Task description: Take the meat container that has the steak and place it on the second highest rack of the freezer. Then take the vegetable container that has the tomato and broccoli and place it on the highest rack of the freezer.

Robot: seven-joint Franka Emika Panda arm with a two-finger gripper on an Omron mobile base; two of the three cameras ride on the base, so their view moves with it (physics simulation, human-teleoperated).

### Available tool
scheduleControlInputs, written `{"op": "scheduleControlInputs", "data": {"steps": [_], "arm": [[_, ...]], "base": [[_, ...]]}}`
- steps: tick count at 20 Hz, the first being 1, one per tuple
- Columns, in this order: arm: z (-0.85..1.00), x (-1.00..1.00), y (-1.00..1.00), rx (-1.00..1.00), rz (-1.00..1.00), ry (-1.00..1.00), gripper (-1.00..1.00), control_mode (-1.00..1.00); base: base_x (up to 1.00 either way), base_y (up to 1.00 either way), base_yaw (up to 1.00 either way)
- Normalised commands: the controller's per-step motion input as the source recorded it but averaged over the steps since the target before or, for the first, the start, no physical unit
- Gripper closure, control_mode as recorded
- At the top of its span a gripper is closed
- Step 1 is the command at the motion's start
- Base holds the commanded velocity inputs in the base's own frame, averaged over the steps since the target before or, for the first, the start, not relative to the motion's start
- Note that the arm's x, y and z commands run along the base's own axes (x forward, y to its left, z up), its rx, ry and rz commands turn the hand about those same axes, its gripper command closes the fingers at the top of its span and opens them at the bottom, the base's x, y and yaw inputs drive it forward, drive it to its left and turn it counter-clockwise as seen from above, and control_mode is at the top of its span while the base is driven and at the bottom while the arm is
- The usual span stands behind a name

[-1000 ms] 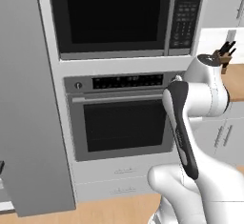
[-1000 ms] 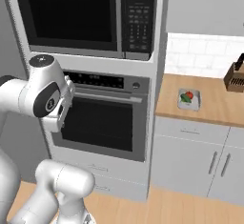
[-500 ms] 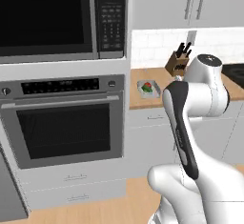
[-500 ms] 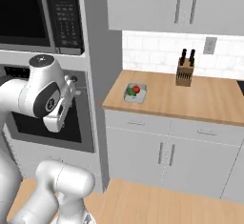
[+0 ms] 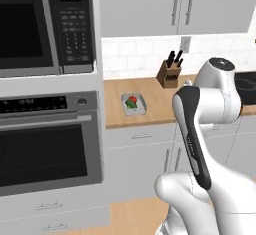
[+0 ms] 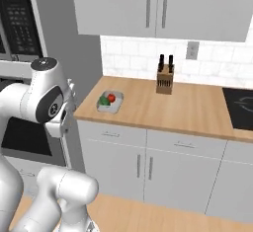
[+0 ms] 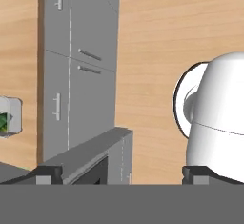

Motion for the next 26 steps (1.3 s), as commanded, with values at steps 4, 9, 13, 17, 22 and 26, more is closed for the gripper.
{"op": "scheduleControlInputs", "data": {"steps": [4, 9, 13, 17, 22, 26], "arm": [[0.00, 0.00, 0.00, 0.00, 0.00, 0.00, -1.00, 1.00], [0.00, 0.00, 0.00, 0.00, 0.00, 0.00, -1.00, 1.00], [0.00, 0.00, 0.00, 0.00, 0.00, 0.00, -1.00, 1.00], [0.00, 0.00, 0.00, 0.00, 0.00, 0.00, -1.00, 1.00], [0.00, 0.00, 0.00, 0.00, 0.00, 0.00, -1.00, 1.00], [0.00, 0.00, 0.00, 0.00, 0.00, 0.00, -1.00, 1.00]], "base": [[0.76, -0.48, 0.00], [0.65, -0.18, 0.00], [0.38, 0.00, 0.00], [0.28, 0.00, 0.00], [0.32, 0.00, 0.00], [0.43, 0.00, 0.00]]}}
